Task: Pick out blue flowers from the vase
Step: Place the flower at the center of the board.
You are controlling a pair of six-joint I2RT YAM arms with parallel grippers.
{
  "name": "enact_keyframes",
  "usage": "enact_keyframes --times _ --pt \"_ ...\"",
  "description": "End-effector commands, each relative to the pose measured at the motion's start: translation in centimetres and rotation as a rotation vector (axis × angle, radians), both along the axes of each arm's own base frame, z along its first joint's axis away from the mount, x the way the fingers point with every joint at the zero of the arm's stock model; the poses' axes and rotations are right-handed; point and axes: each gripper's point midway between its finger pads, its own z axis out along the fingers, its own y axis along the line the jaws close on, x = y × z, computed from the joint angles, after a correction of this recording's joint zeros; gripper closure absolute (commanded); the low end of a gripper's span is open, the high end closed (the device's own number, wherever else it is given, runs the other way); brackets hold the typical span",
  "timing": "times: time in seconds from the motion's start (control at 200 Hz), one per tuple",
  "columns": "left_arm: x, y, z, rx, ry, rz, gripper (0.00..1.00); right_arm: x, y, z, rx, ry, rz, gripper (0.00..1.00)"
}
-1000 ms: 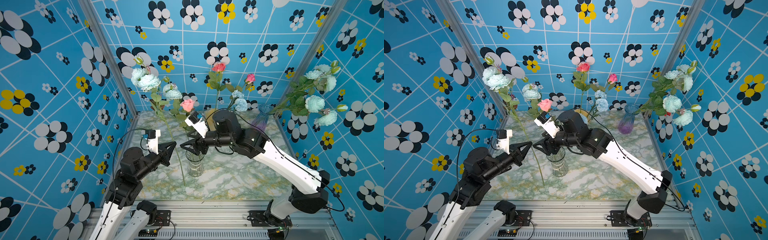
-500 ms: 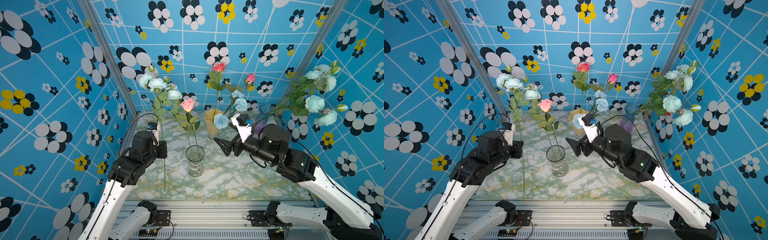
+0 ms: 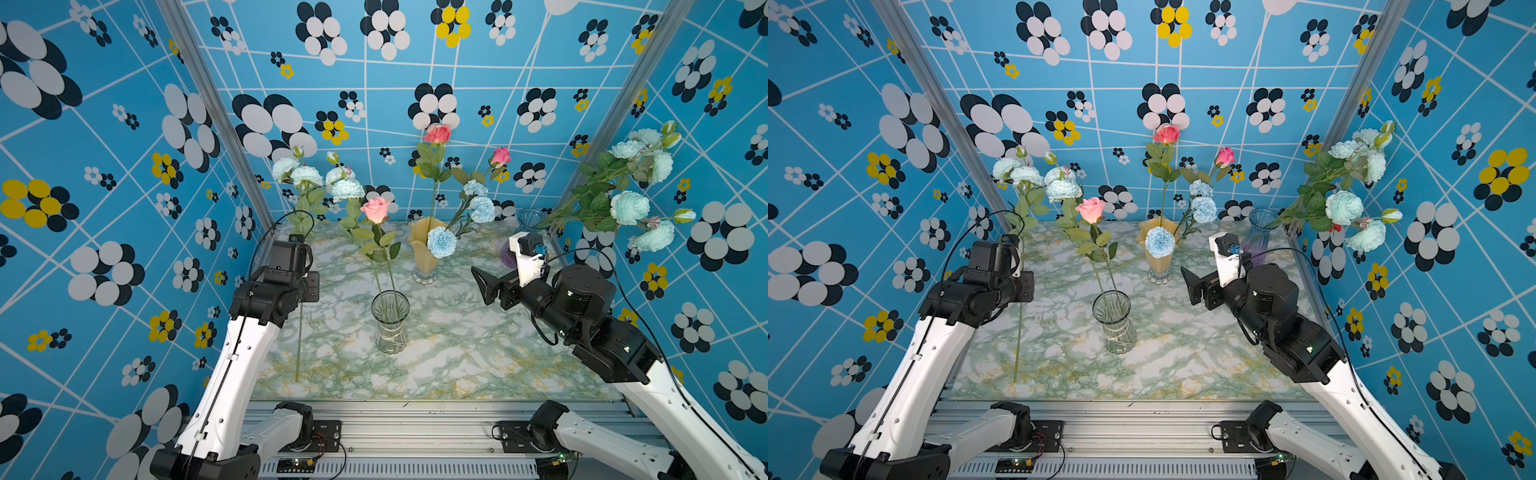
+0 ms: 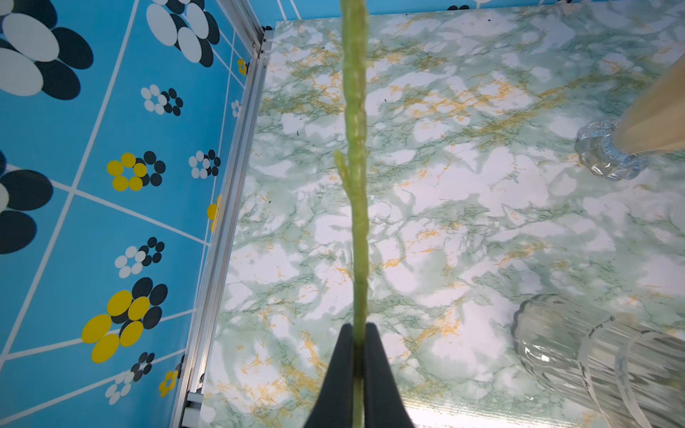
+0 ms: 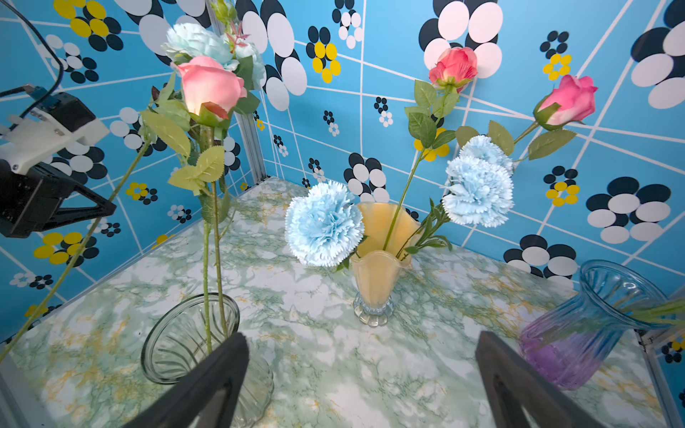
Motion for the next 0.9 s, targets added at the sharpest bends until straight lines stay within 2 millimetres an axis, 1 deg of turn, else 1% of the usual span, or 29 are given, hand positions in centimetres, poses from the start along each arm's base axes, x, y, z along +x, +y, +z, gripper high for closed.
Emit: enact_keyframes --times 0.0,0.1,0.24,0.335,0.45,0.62,0.749,0.814,0.894 --pt "0.5 1.0 0.9 0.034 -0.012 -0.011 1.0 0.2 -0.9 -0.5 -0.012 -0.013 -0.027 0.01" --pt "1.4 1.5 0.6 0.089 0.011 -0.021 1.0 0.7 -1.3 -1.2 -0.028 -0.002 -0.044 0.01" --pt "2.9 2.8 -0.7 0.19 0.076 -0.01 1.0 1.2 -1.8 -2.4 -0.047 0.021 -0.063 0.01" --pt "3.8 3.8 -1.8 0.21 0.112 0.0 1.0 1.5 -1.9 -3.1 -0.054 0.033 -0.065 0.01" --pt "5.0 5.0 -3.4 0.182 0.143 0.034 1.0 1.9 -2.3 -3.8 -0.057 0.045 -0.078 0.01" --pt "6.7 7.1 -7.6 0.205 0.235 0.079 1.0 2.7 -2.8 -4.8 -0.065 0.073 -0.096 0.01" --pt "8.0 7.8 -10.3 0.227 0.251 0.08 1.0 2.9 -3.0 -5.2 -0.062 0.084 -0.098 0.01" --pt "8.4 8.5 -12.2 0.275 0.277 0.075 1.0 2.9 -3.0 -5.2 -0.054 0.089 -0.092 0.01" --pt "8.3 9.7 -15.1 0.32 0.345 0.083 1.0 3.0 -2.8 -5.5 -0.052 0.099 -0.085 0.01"
